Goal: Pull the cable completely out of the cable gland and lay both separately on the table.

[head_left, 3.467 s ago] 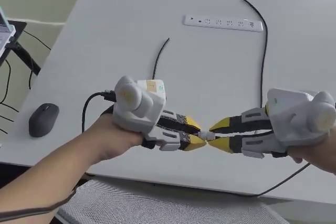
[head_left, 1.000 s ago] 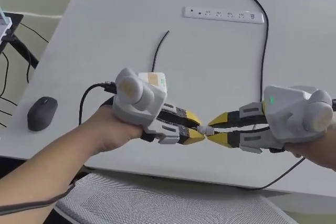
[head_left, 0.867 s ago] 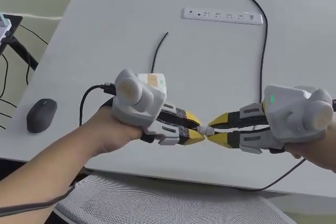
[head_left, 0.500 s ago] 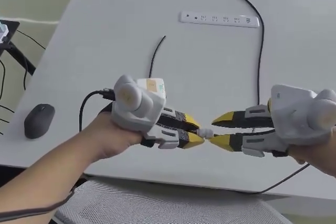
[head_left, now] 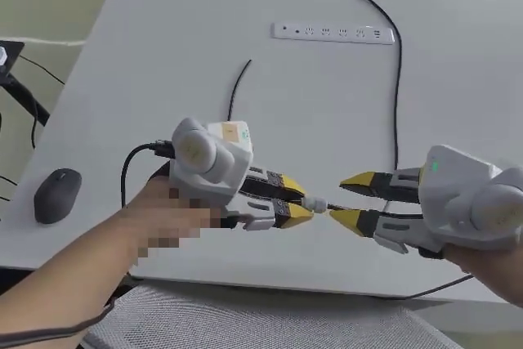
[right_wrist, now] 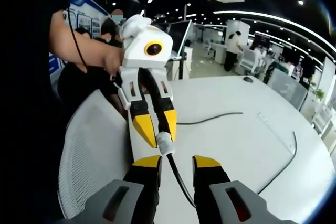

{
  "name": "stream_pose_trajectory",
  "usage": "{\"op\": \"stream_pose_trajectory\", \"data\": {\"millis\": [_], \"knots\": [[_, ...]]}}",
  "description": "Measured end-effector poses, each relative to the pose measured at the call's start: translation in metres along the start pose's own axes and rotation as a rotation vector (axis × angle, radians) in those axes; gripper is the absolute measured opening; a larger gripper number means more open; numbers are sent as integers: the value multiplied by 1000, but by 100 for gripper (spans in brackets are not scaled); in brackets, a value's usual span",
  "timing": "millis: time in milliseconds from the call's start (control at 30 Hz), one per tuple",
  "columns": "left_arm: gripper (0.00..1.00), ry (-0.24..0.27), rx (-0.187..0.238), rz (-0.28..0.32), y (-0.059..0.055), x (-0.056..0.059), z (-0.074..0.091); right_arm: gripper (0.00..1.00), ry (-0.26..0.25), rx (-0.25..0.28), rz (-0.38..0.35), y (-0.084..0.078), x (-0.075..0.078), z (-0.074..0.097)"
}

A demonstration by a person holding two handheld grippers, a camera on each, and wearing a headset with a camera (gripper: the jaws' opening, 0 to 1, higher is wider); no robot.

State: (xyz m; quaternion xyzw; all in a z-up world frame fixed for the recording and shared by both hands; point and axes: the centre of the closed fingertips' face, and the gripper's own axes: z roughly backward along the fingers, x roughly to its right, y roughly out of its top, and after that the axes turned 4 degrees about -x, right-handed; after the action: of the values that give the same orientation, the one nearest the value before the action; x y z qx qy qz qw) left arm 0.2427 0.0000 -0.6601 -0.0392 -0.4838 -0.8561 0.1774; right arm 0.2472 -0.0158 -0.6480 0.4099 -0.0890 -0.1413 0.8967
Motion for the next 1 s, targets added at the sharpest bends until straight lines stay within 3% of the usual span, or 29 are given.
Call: {"op": "stream_pose_trajectory", "data": {"millis": [167, 267, 767, 1000], "knots": [[15, -1, -12, -10, 0, 0, 2, 18, -42, -14, -3, -3, 0, 0], [15, -4, -10, -9, 1, -1, 4, 16, -76, -34, 34, -5, 0, 0], [15, -6, -2, -6, 4, -1, 4, 6, -132, -114, 212, -4, -7, -15], [15, -3, -5, -6, 4, -2, 3, 1, -145, -125, 220, -5, -5, -15]]}}
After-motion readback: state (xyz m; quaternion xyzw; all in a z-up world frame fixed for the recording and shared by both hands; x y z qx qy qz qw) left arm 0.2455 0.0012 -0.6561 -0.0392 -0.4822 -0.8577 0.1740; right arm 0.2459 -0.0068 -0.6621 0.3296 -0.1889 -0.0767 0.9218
